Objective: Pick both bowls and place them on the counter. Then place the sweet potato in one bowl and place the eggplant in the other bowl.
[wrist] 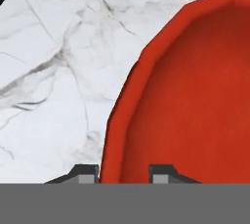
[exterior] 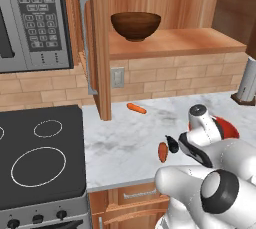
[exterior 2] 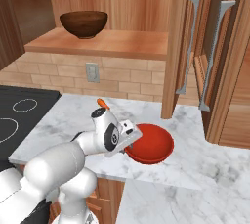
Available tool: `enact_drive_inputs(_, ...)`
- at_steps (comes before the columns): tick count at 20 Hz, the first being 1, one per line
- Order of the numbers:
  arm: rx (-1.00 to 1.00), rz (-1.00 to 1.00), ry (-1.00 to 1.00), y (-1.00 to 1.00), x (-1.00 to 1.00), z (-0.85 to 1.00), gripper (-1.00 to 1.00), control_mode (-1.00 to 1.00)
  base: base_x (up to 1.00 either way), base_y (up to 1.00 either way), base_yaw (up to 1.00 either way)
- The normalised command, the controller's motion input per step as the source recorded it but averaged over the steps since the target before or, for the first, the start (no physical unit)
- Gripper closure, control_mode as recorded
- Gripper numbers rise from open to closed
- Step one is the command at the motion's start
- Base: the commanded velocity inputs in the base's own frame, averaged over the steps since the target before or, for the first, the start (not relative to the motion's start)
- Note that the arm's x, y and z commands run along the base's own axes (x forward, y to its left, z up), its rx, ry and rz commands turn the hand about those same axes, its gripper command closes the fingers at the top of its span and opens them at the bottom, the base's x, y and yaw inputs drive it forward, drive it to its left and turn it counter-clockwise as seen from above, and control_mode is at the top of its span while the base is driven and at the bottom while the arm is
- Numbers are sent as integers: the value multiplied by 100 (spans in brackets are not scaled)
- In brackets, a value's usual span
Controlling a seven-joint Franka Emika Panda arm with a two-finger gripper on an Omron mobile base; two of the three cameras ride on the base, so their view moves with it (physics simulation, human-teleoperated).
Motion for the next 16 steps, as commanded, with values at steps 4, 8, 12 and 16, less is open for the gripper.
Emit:
enact_drive_inputs(4, 2, -5, 0, 15, -8, 9, -100, -100, 0, 0, 0)
enact_drive_inputs(8, 11, -5, 0, 2, -15, 67, -100, -100, 0, 0, 0)
enact_drive_inputs(12, 16, -4, 0, 5, -10, 84, -100, -100, 0, 0, 0)
enact_drive_inputs(16, 26, -8, -4, 30, -16, 51, -100, -100, 0, 0, 0)
